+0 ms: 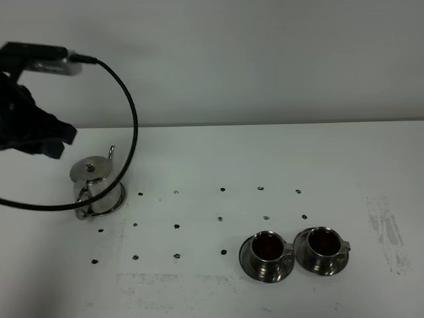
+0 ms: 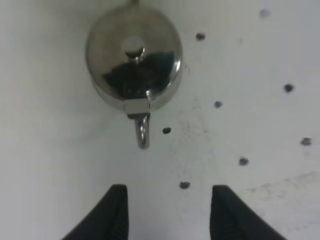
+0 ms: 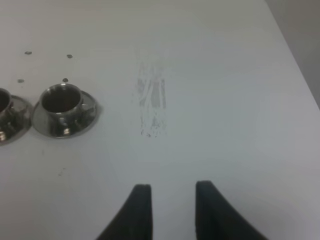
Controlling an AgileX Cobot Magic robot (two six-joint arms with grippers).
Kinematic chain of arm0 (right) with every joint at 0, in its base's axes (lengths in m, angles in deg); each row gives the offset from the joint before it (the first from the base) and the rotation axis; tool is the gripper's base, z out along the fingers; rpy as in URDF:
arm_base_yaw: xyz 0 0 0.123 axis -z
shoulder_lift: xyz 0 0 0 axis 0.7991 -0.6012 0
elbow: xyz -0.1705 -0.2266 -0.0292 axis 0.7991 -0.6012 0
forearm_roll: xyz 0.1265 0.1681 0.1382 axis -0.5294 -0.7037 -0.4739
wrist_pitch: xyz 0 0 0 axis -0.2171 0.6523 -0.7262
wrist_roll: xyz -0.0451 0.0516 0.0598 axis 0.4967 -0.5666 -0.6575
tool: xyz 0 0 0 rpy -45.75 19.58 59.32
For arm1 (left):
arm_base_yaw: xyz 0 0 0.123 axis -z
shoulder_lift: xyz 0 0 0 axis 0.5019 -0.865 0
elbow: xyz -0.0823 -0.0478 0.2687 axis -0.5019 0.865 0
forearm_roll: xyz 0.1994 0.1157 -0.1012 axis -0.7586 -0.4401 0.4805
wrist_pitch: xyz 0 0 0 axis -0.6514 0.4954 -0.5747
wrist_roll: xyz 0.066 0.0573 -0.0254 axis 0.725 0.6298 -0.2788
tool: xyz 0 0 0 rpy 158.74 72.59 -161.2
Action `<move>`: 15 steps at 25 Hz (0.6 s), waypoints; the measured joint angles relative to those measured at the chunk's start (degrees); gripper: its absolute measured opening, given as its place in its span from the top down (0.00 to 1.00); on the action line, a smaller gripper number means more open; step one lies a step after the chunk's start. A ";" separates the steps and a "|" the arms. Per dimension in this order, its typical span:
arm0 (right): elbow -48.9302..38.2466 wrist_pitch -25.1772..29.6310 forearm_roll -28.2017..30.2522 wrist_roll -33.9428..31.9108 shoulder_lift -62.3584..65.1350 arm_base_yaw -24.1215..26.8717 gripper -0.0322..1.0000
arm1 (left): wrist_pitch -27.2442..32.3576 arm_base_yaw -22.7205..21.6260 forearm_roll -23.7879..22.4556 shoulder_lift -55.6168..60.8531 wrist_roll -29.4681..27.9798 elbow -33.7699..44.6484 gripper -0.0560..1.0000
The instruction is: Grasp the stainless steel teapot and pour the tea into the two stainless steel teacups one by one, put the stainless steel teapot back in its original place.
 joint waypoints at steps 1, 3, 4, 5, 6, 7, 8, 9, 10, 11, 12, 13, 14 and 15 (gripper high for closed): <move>0.00 0.00 0.00 0.00 0.00 0.00 0.74 | 0.12 0.00 0.00 3.12 0.02 0.00 0.52; 0.00 0.00 0.00 0.00 0.00 0.00 0.74 | 0.12 0.00 -0.12 8.52 0.07 0.00 0.52; 0.00 0.00 0.00 0.00 0.00 0.00 0.74 | -0.02 0.00 -0.12 11.29 0.07 0.00 0.52; 0.00 0.00 0.00 0.00 0.00 0.00 0.74 | -0.24 0.00 -0.16 13.94 0.07 0.00 0.52; 0.00 0.00 0.00 0.00 0.00 0.00 0.74 | -0.38 0.00 -0.16 16.01 0.14 0.00 0.52; 0.00 0.00 0.00 0.00 0.00 0.00 0.74 | -0.43 0.00 -0.16 18.39 0.16 0.00 0.52; 0.00 0.00 0.00 0.00 0.00 0.00 0.74 | -0.39 0.00 -0.16 20.60 0.21 0.00 0.52; 0.00 0.00 0.00 0.00 0.00 0.00 0.74 | 0.05 0.00 -0.16 22.75 0.21 -0.02 0.52; 0.00 0.00 0.00 0.00 0.00 0.00 0.74 | 0.94 0.00 -0.16 24.44 0.21 -0.02 0.52; 0.00 0.00 0.00 0.00 0.00 0.00 0.74 | 2.41 0.00 -0.26 26.43 -0.19 -0.02 0.52; 0.00 0.00 0.00 0.00 0.00 0.00 0.74 | 4.11 0.00 -0.51 28.44 -0.98 -0.02 0.52; 0.00 0.00 0.00 0.00 0.00 0.00 0.74 | 6.47 0.00 -0.93 30.08 -2.40 -0.02 0.52; 0.00 0.00 0.00 0.00 0.00 0.00 0.74 | 8.93 0.00 -1.39 31.97 -4.33 -0.02 0.52; 0.00 0.00 0.00 0.00 0.00 0.00 0.74 | 10.11 0.00 -1.98 33.72 -6.39 -0.02 0.52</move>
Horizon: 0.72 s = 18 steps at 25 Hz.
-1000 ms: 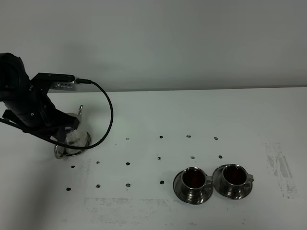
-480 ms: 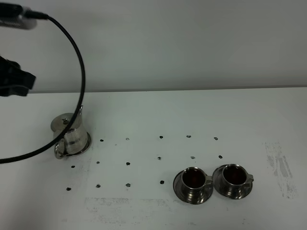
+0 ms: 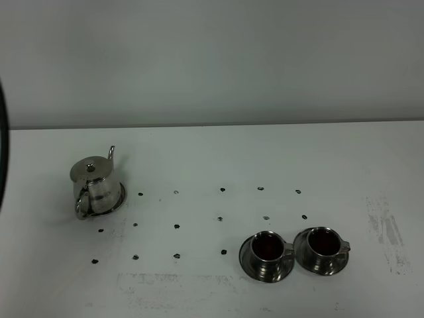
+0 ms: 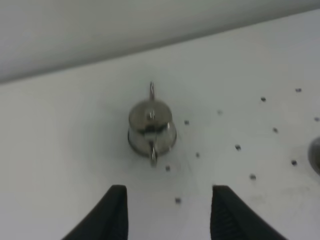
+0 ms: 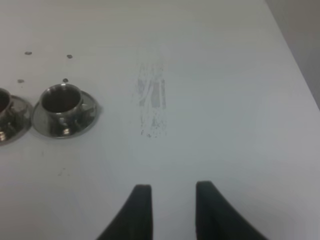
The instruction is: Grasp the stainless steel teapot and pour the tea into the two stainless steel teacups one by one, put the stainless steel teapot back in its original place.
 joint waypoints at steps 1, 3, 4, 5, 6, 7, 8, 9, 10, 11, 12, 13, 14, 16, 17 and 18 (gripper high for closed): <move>0.00 0.00 0.00 0.00 0.00 0.00 0.74 | 0.00 0.00 -0.62 1.56 -1.43 0.00 0.52; 0.00 0.00 0.00 0.00 0.00 0.00 0.74 | 0.00 0.00 -2.01 4.28 -3.05 1.03 0.52; 0.00 0.00 0.00 0.00 0.00 0.00 0.74 | 0.00 -0.07 -2.40 5.98 -3.41 2.66 0.52; 0.00 0.00 0.00 0.00 0.00 0.00 0.74 | 0.00 -0.42 -2.47 7.65 -3.50 4.63 0.52; 0.00 0.00 0.00 0.00 0.00 0.00 0.74 | 0.00 -0.99 -2.23 9.95 -3.67 7.68 0.52; 0.00 0.00 0.00 0.00 0.00 0.00 0.74 | 0.00 -1.76 -2.04 12.67 -3.68 11.43 0.52; 0.00 0.00 0.00 0.00 0.00 0.00 0.74 | 0.00 -2.46 -1.69 15.77 -3.72 15.63 0.52; 0.00 0.00 0.00 0.00 0.00 0.00 0.74 | -0.04 -2.96 -1.39 18.56 -3.72 19.29 0.52; 0.00 0.00 0.00 0.00 0.00 0.00 0.74 | -0.04 -3.23 -1.27 22.13 -3.72 23.75 0.52; 0.00 0.00 0.00 0.00 0.00 0.00 0.74 | -0.23 -3.44 -1.15 25.72 -3.72 28.16 0.52; 0.00 0.00 0.00 0.00 0.00 0.00 0.74 | -0.94 -3.51 -1.15 29.16 -3.72 31.81 0.52; 0.00 0.00 0.00 0.00 0.00 0.00 0.74 | -2.02 -3.56 -1.09 31.88 -3.72 36.02 0.52; 0.00 0.00 0.00 0.00 0.00 0.00 0.74 | -3.18 -3.56 -0.99 34.88 -3.72 40.00 0.52; 0.00 0.00 0.00 0.00 0.00 0.00 0.74 | -5.35 -3.56 -0.32 40.01 -3.79 46.42 0.52; 0.00 0.00 0.00 0.00 0.00 0.00 0.74 | -6.42 -3.56 0.08 42.60 -3.79 49.39 0.52; 0.00 0.00 0.00 0.00 0.00 0.00 0.74 | -7.13 -3.56 0.45 45.03 -3.79 51.90 0.52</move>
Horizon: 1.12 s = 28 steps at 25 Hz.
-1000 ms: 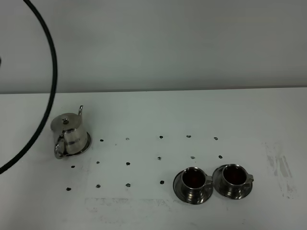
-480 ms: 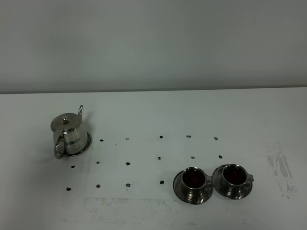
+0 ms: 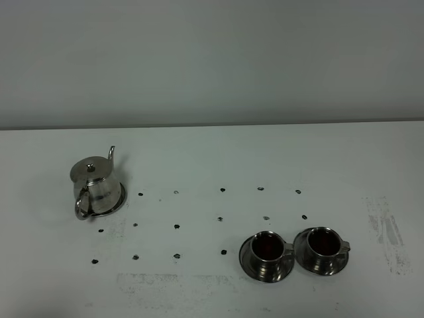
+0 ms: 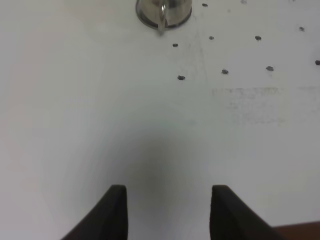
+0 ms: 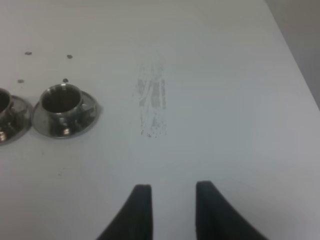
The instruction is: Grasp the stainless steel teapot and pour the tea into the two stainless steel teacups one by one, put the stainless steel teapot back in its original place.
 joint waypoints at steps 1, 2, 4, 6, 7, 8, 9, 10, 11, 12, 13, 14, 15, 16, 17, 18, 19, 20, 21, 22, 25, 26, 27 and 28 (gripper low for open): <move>0.00 0.00 0.00 0.00 0.00 0.00 0.74 | -0.83 0.00 0.13 2.29 0.00 2.17 0.52; 0.00 0.00 0.00 0.00 0.00 0.00 0.74 | -1.02 0.00 0.13 4.05 0.00 3.62 0.52; 0.00 0.00 0.00 0.00 0.00 0.00 0.74 | -0.29 0.00 0.13 7.66 0.00 5.64 0.52; 0.00 0.00 0.00 0.00 0.00 0.00 0.74 | -0.14 0.00 0.06 10.34 0.00 6.25 0.52; 0.00 0.00 0.00 0.00 0.00 0.00 0.74 | -0.26 0.00 0.02 11.73 0.00 6.30 0.52; 0.00 0.00 0.00 0.00 0.00 0.00 0.74 | -0.26 0.00 0.02 13.21 0.00 6.30 0.52; 0.00 0.00 0.00 0.00 0.00 0.00 0.74 | -0.26 0.00 0.02 14.17 0.00 6.30 0.52; 0.00 0.00 0.00 0.00 0.00 0.00 0.74 | -0.26 0.00 0.02 14.73 0.00 6.30 0.52; 0.00 0.00 0.00 0.00 0.00 0.00 0.74 | -0.26 0.00 0.02 14.84 0.00 6.35 0.52; 0.00 0.00 0.00 0.00 0.00 0.00 0.74 | -0.26 0.00 0.02 14.84 0.00 6.37 0.52; 0.00 0.00 0.00 0.00 0.00 0.00 0.74 | -0.26 0.00 0.02 14.96 0.00 6.37 0.52; 0.00 0.00 0.00 0.00 0.00 0.00 0.74 | -0.26 0.00 0.02 15.03 0.00 6.37 0.52; -0.04 0.00 0.00 0.00 0.00 0.00 0.74 | -0.26 0.00 0.02 15.08 0.00 6.37 0.52; -0.04 0.00 0.00 0.00 0.00 0.00 0.74 | -0.26 0.00 0.02 15.08 0.00 6.37 0.52; -0.04 0.00 0.00 0.00 0.00 0.00 0.74 | -0.26 0.00 0.02 15.08 0.00 6.37 0.52; -0.04 0.00 0.00 0.00 0.00 0.00 0.74 | -0.26 0.00 0.02 15.08 0.00 6.37 0.52; -0.04 0.00 0.00 0.00 0.00 0.00 0.74 | -0.26 0.00 0.02 15.08 0.00 6.37 0.52; -0.04 0.00 0.00 0.00 0.00 0.00 0.74 | -0.26 0.00 0.02 15.03 0.00 6.37 0.52; -0.04 0.00 0.00 0.00 0.00 0.00 0.74 | -0.26 0.00 0.02 14.96 0.00 6.37 0.52; -0.04 0.00 0.00 0.00 0.00 0.00 0.74 | -0.26 0.00 0.02 14.96 0.00 6.37 0.52; -0.04 0.00 0.00 0.00 0.00 0.00 0.74 | -0.26 0.00 0.02 14.85 0.00 6.37 0.52; -0.04 0.00 0.00 0.00 0.00 0.00 0.74 | -0.26 0.00 0.02 14.85 0.00 6.37 0.52; -0.04 0.00 0.00 0.00 0.00 0.00 0.74 | -0.26 0.00 0.02 14.78 0.00 6.37 0.52; -0.04 0.00 0.00 0.00 0.00 0.00 0.74 | -0.26 0.00 0.02 14.78 0.00 6.37 0.52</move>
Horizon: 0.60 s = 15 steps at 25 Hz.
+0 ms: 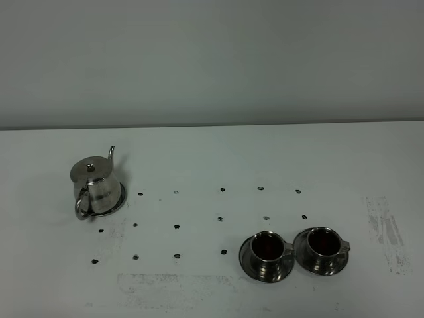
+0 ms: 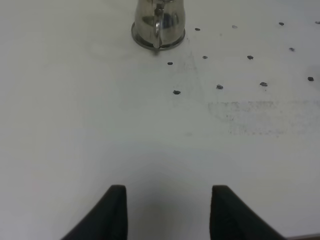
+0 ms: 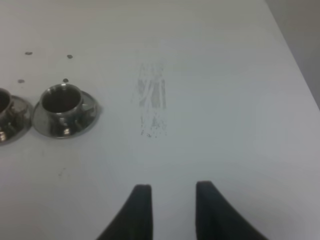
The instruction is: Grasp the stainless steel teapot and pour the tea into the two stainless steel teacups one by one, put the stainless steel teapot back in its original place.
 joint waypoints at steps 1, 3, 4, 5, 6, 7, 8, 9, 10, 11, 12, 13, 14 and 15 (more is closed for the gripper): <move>0.00 0.00 0.00 0.00 0.00 0.00 0.74 | 0.00 0.00 0.00 -0.02 0.00 0.00 0.52; 0.00 0.02 -0.06 0.00 0.00 -0.08 0.74 | 0.00 0.00 0.00 -0.02 0.00 0.00 0.52; 0.00 0.02 -0.06 0.00 0.00 -0.52 0.74 | 0.00 0.00 0.00 -0.02 0.00 0.00 0.52; 0.00 0.02 -0.06 0.00 0.00 -1.35 0.74 | 0.00 0.00 0.00 -0.02 0.00 0.00 0.52; 0.00 0.02 -0.06 0.00 0.00 -2.16 0.74 | 0.00 0.00 0.00 -0.02 0.00 0.00 0.52; 0.00 0.02 -0.12 0.00 0.00 -2.60 0.74 | 0.00 0.00 0.00 -0.02 0.00 0.00 0.52; 0.00 0.06 -0.12 0.00 -0.05 -2.81 0.74 | 0.00 0.00 0.00 -0.02 0.00 0.00 0.52; 0.00 0.06 -0.12 0.00 -0.05 -2.81 0.74 | 0.00 0.00 0.00 -0.02 0.00 0.00 0.52; 0.00 0.06 -0.12 0.00 -0.05 -2.81 0.74 | 0.00 0.00 0.00 -0.02 0.00 0.00 0.52; 0.00 0.06 -0.12 0.00 -0.05 -2.81 0.74 | 0.00 0.00 0.00 -0.02 0.00 0.00 0.52; 0.00 0.06 -0.12 0.00 -0.05 -2.81 0.74 | 0.00 0.00 0.00 -0.02 0.00 0.00 0.52; 0.00 0.06 -0.12 0.00 -0.05 -2.81 0.74 | 0.00 0.00 0.00 -0.02 0.00 0.00 0.52; 0.00 0.06 -0.12 0.00 -0.05 -2.81 0.74 | 0.00 0.00 0.00 -0.02 0.00 0.00 0.52; 0.00 0.06 -0.12 0.00 -0.05 -2.81 0.74 | 0.00 0.00 0.00 -0.02 0.00 0.00 0.52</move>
